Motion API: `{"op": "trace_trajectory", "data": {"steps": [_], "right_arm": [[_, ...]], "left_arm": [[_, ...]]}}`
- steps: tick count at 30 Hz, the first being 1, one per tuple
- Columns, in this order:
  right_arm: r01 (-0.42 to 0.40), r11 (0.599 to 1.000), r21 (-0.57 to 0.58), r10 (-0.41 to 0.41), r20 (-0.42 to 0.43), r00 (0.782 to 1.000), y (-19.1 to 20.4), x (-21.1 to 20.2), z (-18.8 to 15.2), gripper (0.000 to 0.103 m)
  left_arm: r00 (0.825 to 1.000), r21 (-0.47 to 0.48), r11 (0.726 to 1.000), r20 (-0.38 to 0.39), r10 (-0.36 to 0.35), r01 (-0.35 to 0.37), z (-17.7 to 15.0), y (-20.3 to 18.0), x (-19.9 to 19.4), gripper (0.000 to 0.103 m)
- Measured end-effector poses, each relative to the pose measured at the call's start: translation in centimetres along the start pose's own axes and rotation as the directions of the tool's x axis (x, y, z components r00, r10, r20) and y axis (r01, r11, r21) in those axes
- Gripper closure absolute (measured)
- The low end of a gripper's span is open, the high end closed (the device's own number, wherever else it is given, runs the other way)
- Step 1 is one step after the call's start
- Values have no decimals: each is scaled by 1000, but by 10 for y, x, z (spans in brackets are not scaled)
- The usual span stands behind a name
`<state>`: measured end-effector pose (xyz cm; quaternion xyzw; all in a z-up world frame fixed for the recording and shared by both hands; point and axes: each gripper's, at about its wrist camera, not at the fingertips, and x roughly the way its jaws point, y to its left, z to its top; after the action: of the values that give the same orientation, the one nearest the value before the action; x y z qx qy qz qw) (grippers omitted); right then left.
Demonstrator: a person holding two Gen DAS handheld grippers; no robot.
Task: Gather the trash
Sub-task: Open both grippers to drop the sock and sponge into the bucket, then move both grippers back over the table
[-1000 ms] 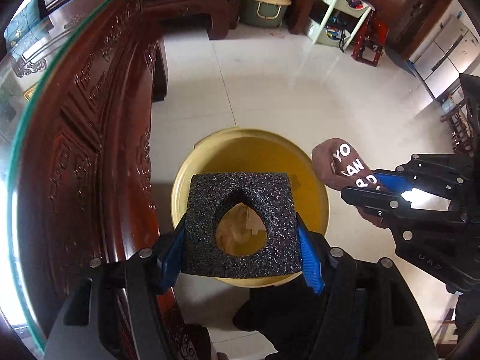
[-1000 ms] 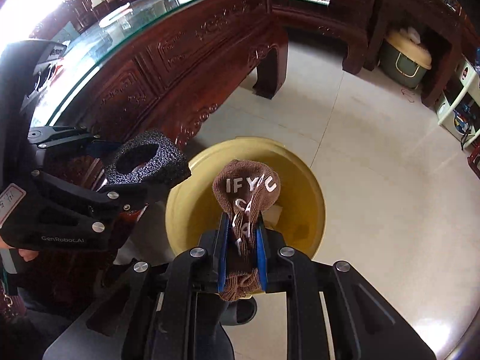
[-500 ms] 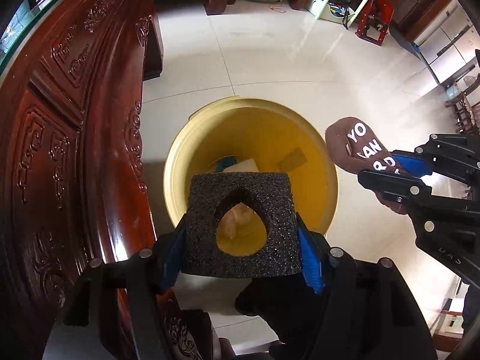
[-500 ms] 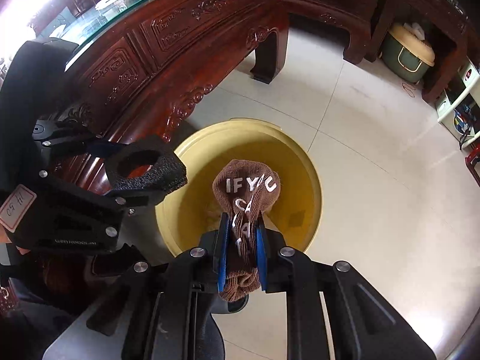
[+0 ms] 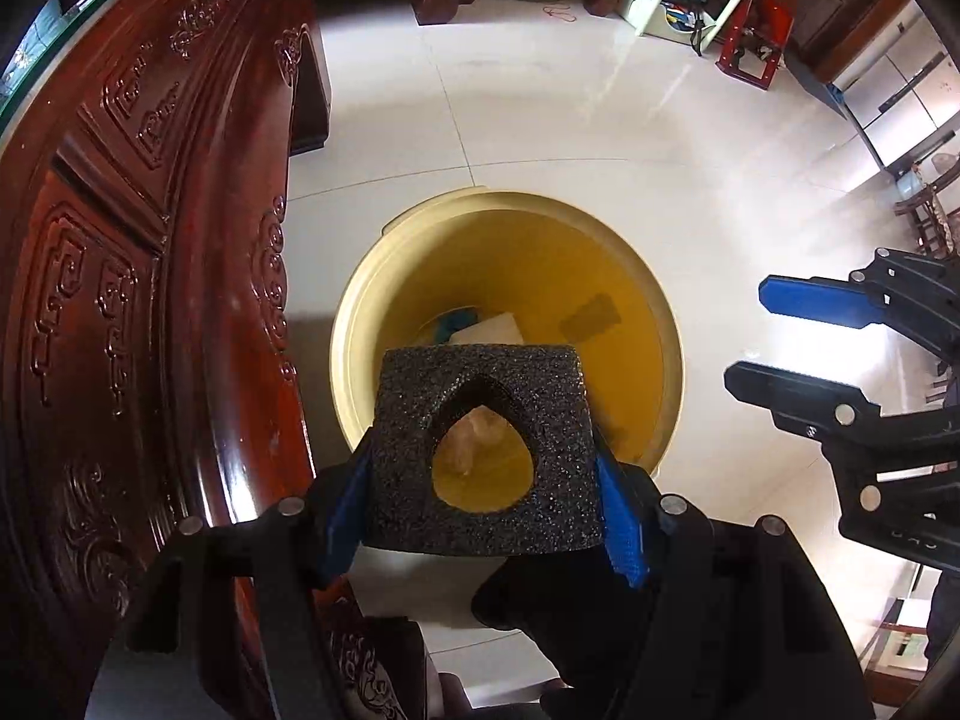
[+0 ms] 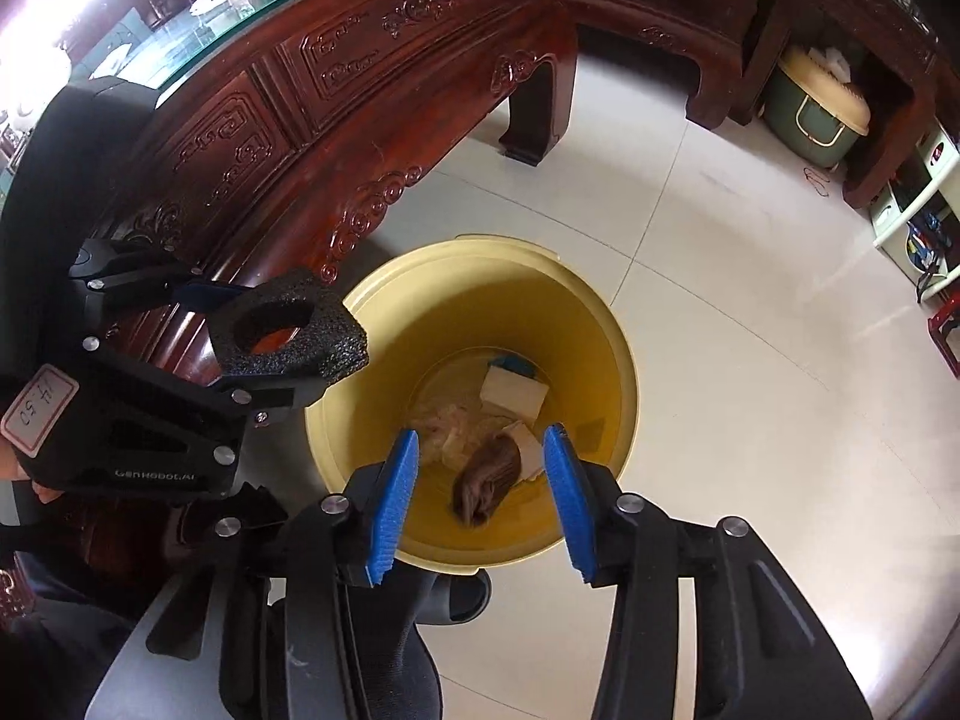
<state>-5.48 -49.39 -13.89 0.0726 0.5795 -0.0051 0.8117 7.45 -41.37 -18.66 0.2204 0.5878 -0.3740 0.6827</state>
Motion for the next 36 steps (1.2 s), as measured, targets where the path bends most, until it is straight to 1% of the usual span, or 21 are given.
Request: {"op": "trace_trajectory", "data": {"steps": [7,11,16,17,19,21,24,27,30,34,36], "right_arm": [[16,1000,-8,-16,-2,1000,-2,-2,-2,59],[27,1000,7,-27,-1,1000,-7,-3,-5,59],[42,999,17,-42,-9,999,-12,-4,-9,58],[47,999,19,-46,-10,999,-12,-4,-10,58],[39,999,24,-39,-13,999,-13,-4,-11,58],[41,999,26,-41,-14,999,-14,-4,-12,58],[40,999,27,-40,-15,999,-14,-5,-12,58],[42,999,24,-41,-12,999,-12,-6,-13,58],[45,999,24,-45,-5,999,-9,-10,-13,58],[49,998,28,-50,16,999,-3,-22,-15,58],[54,998,25,-55,36,998,3,-32,-16,58]], "left_arm": [[1000,8,1000,-17,-6,6,3,-3,5,38],[999,19,1000,-45,-15,15,12,-6,15,37],[999,79,997,-50,19,-15,17,-18,18,33],[999,82,997,-52,17,-13,17,-19,18,29],[998,92,996,-50,23,-19,16,-19,18,28],[998,104,994,-44,48,-44,15,-20,18,27],[998,89,995,-42,43,-39,16,-16,16,27],[998,75,996,-27,51,-49,16,-13,14,27],[999,51,998,-9,41,-40,16,-12,8,27],[998,43,998,47,39,-41,13,-13,-9,27],[995,33,998,89,42,-46,10,-11,-23,27]]}}
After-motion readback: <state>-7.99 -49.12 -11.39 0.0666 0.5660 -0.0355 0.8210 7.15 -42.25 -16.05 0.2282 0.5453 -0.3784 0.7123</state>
